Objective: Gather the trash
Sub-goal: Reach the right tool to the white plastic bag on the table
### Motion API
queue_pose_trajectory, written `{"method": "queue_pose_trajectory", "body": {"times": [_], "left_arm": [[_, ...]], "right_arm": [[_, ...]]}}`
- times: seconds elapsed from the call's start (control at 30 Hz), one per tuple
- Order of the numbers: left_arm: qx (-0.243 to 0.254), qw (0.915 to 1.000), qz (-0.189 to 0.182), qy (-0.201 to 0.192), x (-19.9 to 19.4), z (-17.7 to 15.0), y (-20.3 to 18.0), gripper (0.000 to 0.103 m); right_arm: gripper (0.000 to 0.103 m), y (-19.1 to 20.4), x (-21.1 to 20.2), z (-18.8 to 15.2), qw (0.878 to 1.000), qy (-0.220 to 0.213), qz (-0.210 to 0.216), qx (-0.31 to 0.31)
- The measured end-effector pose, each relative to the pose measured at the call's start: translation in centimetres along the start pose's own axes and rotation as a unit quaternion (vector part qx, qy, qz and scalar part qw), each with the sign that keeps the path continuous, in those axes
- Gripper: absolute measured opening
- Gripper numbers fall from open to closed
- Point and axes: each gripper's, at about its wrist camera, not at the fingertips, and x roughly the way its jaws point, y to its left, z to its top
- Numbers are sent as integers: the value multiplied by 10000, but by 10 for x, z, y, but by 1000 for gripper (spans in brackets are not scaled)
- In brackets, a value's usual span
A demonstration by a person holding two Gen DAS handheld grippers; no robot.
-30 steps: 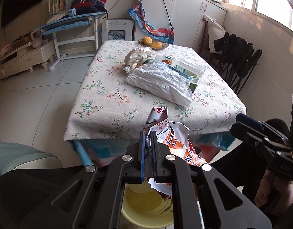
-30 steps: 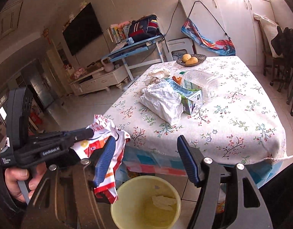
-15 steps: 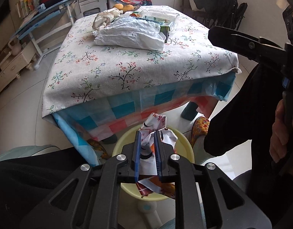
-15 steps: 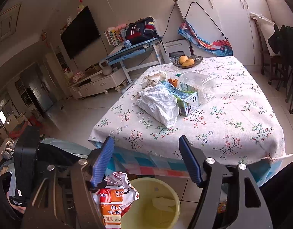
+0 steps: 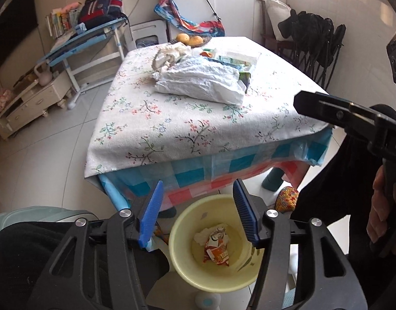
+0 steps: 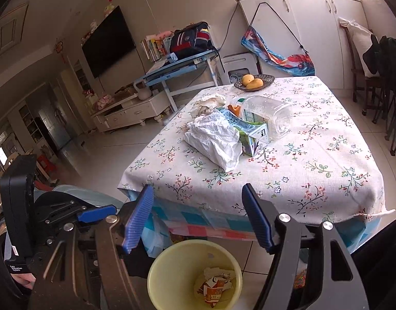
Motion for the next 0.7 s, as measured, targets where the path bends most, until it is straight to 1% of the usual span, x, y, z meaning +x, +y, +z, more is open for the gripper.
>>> {"method": "queue_pose_trajectory", "body": {"times": [0.1, 0.2, 0.4, 0.53, 0.63, 0.7], "left_arm": [[-349, 9989, 233, -209, -4, 5, 13, 62], [-800, 9953, 407, -360, -8, 9, 30, 68], [-1525, 9868, 368, -410, -8, 9, 57, 70], [-1835, 9809, 373, -528, -13, 9, 68, 71], [-1898, 9777, 514, -737, -19, 12, 68, 74], [-1961, 9761, 484, -799, -22, 13, 67, 75]], "right_arm": [[68, 1, 1, 0, 10000, 14, -4, -7], [68, 2, 2, 0, 10000, 41, -9, -28], [68, 4, 6, -1, 9999, 90, -19, -72], [68, 10, 12, 6, 9996, 57, -48, -274], [68, 17, 22, 18, 9985, 35, -78, -536], [69, 22, 33, 30, 9974, 42, -110, -708]]}}
